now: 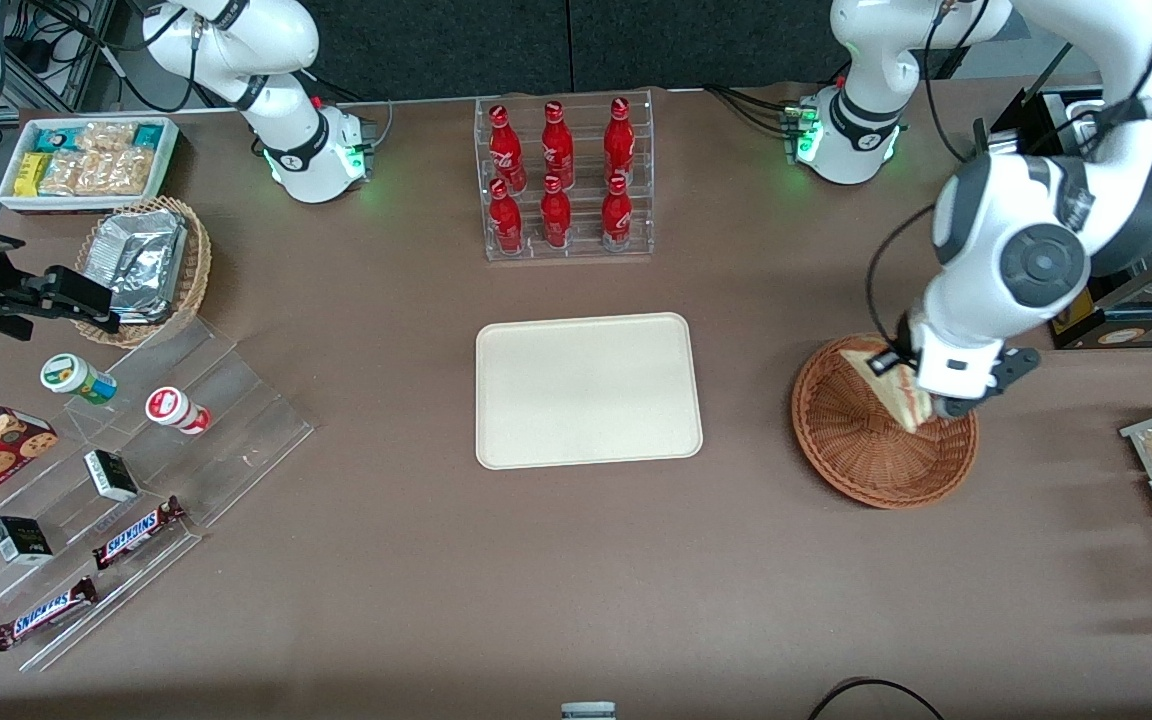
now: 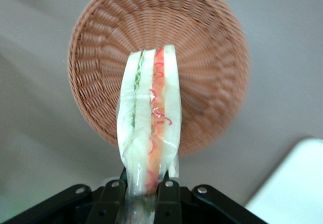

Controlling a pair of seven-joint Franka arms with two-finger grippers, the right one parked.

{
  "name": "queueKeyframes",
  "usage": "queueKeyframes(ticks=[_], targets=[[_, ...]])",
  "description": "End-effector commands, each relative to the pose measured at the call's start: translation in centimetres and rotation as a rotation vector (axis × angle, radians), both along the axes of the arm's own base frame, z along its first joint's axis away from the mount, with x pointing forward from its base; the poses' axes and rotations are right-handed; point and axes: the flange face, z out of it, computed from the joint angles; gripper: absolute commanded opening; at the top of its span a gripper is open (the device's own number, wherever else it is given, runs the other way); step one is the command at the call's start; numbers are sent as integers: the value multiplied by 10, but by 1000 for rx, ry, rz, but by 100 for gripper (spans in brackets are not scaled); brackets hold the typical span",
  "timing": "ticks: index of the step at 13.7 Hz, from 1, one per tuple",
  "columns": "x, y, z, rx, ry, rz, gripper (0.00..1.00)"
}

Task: Place sandwich from basket to tray
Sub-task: 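Lift the sandwich and carry it over the cream tray, then lower the sandwich onto the tray and open the left gripper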

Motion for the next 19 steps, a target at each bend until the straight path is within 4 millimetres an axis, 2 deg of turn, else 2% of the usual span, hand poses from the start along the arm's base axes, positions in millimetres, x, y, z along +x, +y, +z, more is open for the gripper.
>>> queueKeyframes(ticks=[1,3,4,7,8,10,12,14,16,19], targets=[[0,-64,19,12,14,-73,20],[-5,-117,22,-3,7,-147,20],[-9,-145,17,-6,7,-175,20],[-10,-222,-15,-31,26,-274,21],[-10,-244,-31,-51,49,-291,21],[-13,-285,-46,-91,61,-323,21],[-23,-313,-58,-108,49,-361,21],[-24,-330,-76,-145,4,-386,21],[-57,-371,-100,-138,7,-456,21],[-63,-386,-121,-160,-24,-475,21]])
